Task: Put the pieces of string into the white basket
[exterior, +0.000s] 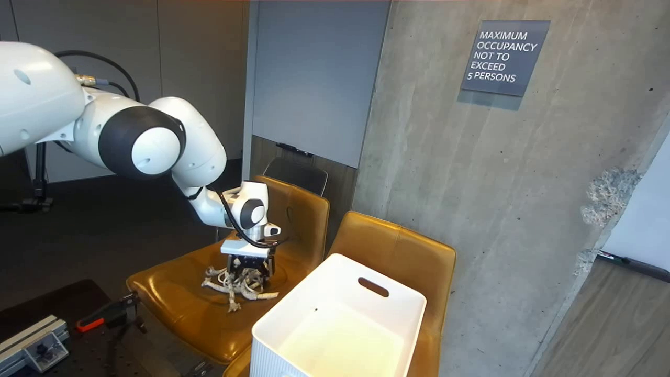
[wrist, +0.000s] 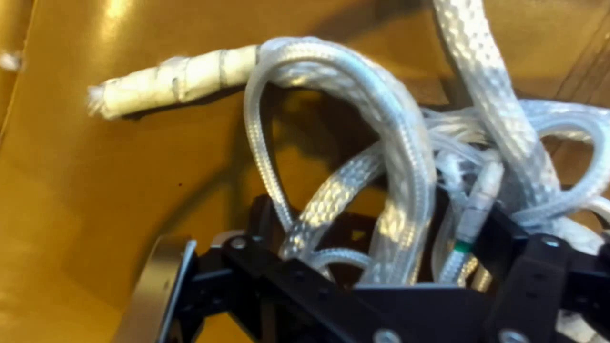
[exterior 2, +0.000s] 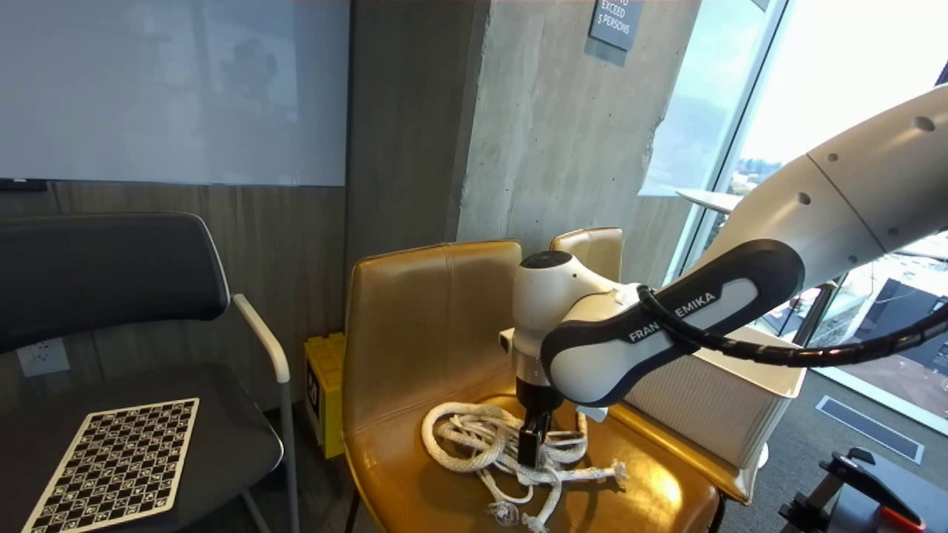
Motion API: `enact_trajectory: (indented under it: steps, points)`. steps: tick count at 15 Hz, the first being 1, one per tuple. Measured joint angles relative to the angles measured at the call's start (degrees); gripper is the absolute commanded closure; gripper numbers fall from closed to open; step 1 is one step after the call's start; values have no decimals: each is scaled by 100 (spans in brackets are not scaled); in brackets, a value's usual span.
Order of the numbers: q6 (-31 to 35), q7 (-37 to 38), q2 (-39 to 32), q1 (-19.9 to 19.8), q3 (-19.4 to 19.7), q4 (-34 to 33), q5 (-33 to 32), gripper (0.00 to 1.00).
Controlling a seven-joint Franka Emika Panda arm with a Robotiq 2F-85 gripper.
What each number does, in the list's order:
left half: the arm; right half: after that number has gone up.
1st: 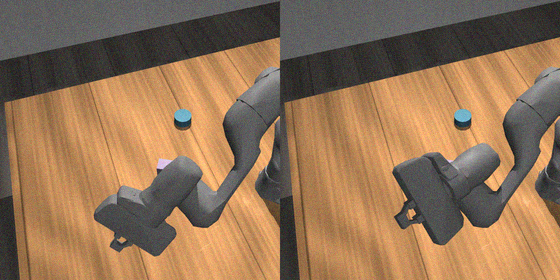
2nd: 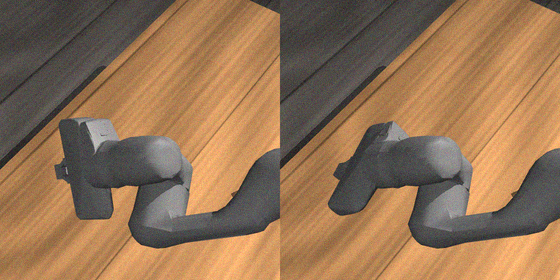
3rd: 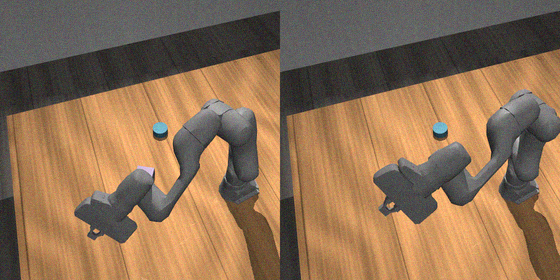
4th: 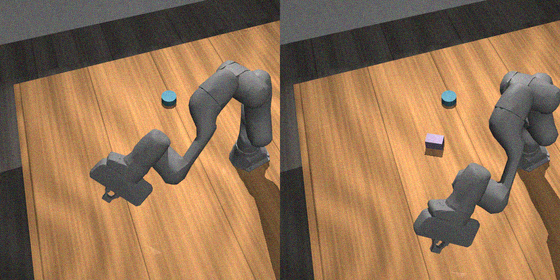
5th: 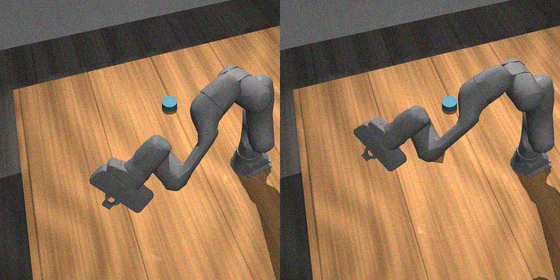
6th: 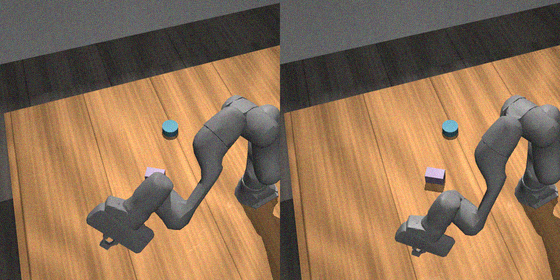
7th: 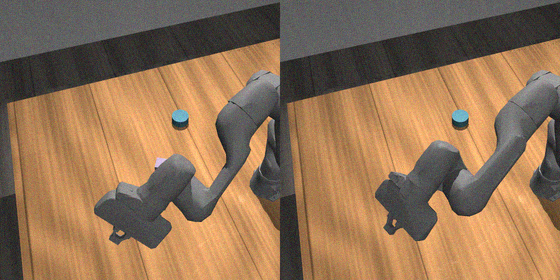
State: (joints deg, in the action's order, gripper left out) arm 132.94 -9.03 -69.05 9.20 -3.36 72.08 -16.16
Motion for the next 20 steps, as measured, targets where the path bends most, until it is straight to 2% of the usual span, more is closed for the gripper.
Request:
enact_trajectory:
  steps: [1,2,3,7,11,13,17,20]
  points:
    - [-128,-15,-147,11,-1,-193,21,25]
    - [-300,-25,-281,17,1,-415,25,26]
    - [-493,-44,-410,17,4,-645,41,32]
    - [-1029,-81,-870,0,52,-1430,100,63]
    - [-1337,-83,-1010,0,113,-1838,132,95]
    - [-1409,-82,-1021,3,139,-1962,125,100]
    - [-1408,-61,-862,31,150,-2034,76,100]
    - [-1406,27,-426,100,150,-1960,74,100]
